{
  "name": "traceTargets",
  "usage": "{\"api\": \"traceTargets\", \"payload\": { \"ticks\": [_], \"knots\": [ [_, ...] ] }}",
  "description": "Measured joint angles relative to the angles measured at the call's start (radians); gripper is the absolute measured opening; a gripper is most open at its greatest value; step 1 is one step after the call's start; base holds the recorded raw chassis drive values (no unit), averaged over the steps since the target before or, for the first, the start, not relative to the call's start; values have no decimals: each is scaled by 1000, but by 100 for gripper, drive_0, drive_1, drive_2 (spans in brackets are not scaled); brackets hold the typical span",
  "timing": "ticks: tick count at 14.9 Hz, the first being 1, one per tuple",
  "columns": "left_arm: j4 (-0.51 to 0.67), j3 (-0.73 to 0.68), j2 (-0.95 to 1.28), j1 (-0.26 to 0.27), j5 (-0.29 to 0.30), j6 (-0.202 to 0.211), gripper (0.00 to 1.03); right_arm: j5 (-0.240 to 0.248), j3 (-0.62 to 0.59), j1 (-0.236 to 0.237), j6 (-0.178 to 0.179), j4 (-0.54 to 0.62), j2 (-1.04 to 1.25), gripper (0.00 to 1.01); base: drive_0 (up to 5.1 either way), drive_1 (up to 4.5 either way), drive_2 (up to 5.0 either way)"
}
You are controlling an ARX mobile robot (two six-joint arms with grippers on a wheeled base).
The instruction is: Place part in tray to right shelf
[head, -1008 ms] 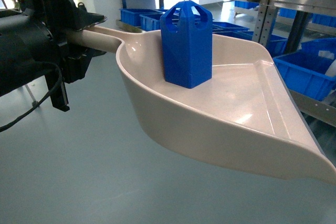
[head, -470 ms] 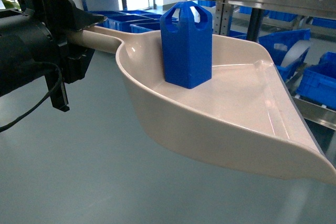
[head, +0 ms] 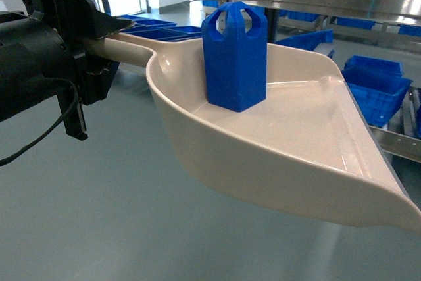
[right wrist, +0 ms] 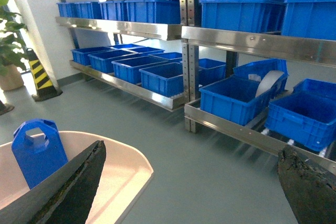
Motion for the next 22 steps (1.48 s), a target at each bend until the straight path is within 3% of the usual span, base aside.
{"api": "traceTargets", "payload": {
  "ticks": [22],
  "knots": [
    [0, 0, 0, -3, 1, 0, 13, 0, 0, 0, 0, 0, 0, 98, -164, -164, -164]
  ]
}}
